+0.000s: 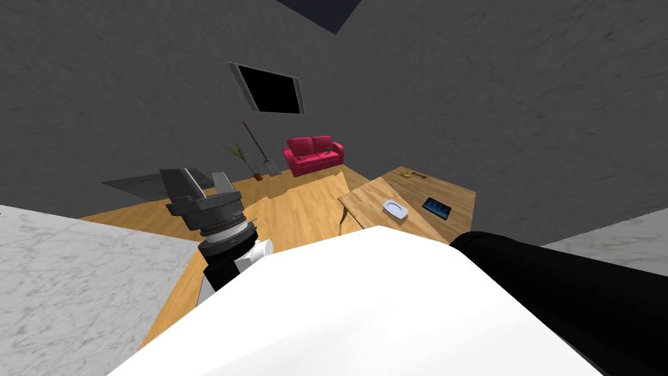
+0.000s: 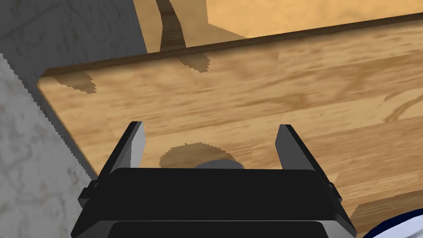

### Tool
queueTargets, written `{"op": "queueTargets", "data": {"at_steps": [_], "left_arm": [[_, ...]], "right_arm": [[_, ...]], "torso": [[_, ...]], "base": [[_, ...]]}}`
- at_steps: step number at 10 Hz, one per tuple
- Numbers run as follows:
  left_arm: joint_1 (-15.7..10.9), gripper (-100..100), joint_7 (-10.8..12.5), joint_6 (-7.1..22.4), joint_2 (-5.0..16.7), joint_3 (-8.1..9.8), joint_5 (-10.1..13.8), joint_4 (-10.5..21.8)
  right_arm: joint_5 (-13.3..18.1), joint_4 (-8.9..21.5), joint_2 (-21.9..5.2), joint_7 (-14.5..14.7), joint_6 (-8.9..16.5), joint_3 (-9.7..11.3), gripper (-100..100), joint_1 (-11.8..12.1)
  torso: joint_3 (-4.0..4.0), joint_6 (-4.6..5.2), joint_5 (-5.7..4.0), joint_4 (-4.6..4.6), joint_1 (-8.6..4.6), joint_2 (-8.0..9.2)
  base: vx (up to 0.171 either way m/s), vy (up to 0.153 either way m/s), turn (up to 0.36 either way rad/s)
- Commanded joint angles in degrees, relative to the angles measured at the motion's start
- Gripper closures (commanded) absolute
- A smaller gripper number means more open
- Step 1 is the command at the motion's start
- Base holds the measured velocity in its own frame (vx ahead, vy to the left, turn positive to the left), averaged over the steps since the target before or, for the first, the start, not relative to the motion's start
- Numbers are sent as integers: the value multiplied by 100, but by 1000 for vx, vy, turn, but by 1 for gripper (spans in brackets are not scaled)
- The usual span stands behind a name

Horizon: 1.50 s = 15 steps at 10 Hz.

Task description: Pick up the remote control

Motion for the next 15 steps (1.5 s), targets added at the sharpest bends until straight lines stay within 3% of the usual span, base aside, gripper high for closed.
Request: {"op": "queueTargets", "data": {"at_steps": [1, 2, 3, 7, 11, 12, 13, 14, 15], "left_arm": [[0, 0, 0, 0, 0, 0, 0, 0], [0, 0, 0, 0, 0, 0, 0, 0], [0, 0, 0, 0, 0, 0, 0, 0], [0, 0, 0, 0, 0, 0, 0, 0], [1, 0, 0, 0, 0, 1, 0, 0], [1, 0, 0, 0, 0, 1, 0, 0], [1, 0, 0, 0, 0, 1, 0, 0], [2, 0, 0, 0, 0, 1, 0, 0], [1, 0, 0, 0, 0, 1, 0, 0]], "right_arm": [[-18, 228, -162, -286, 60, 245, -100, -124], [-29, 353, -244, -431, 105, 408, -100, -231], [-29, 353, -244, -476, 105, 408, -100, -231], [-63, 748, -447, -1106, 265, 990, -100, -680], [-81, 1007, -535, -1553, 389, 1421, -100, -1052], [-79, 975, -525, -1474, 359, 1357, -100, -997], [-79, 985, -527, -1498, 363, 1368, 0, -1007], [-79, 1088, -330, -1443, 440, 1394, -100, -1086], [-79, 1140, -231, -1417, 479, 1408, -100, -1126]], "torso": [[0, 0, 0, 0, 0, 0], [-1, -3, 0, 0, -4, -1], [0, 0, -2, 0, -11, -1], [2, 2, -2, 1, -7, 4], [6, 7, -2, 3, -1, 10], [7, 7, -1, 3, 3, 12], [3, 11, 0, 2, 10, 4], [-2, 10, 2, 0, 15, -4], [-2, 9, 0, 0, 9, -4]], "base": [[-19, -47, 410], [-26, -68, 339], [-21, -56, 81], [-35, -52, 236], [-57, -46, 144], [-27, -14, 31], [0, 0, 0], [-14, -24, 75], [-22, -47, 97]]}}
